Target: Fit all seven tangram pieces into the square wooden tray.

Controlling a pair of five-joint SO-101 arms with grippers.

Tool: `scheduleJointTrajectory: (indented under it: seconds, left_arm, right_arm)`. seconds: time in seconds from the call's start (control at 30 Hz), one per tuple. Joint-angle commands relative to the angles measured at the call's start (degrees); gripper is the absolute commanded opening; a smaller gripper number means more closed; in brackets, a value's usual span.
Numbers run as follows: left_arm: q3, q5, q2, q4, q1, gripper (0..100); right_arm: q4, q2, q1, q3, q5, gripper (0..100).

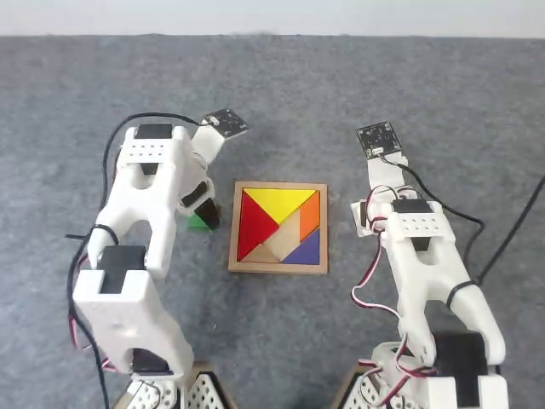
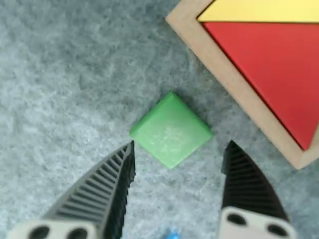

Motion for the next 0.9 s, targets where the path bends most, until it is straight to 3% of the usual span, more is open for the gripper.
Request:
scheduleJointTrajectory:
  seconds: [0.0, 0.17, 0.27, 0.87]
  left_arm:
    - [-2.5, 1.3, -0.3, -0.6, 0.7, 28]
    - [-3.6, 1.8, 7.4, -4.6, 0.4, 28]
    - [-7.2, 2.3, 9.1, -1.3, 0.0, 28]
    - [-8.0, 2.5, 6.3, -0.4, 0.0, 29]
  right_arm:
    - [-1.0, -3.2, 0.2, -0.2, -0.4, 1.2]
    - [-1.0, -3.2, 0.2, -0.2, -0.4, 1.2]
    - [-0.9, -3.2, 0.2, -0.2, -0.4, 1.2]
    - [-1.0, -3.2, 0.2, -0.2, -0.4, 1.2]
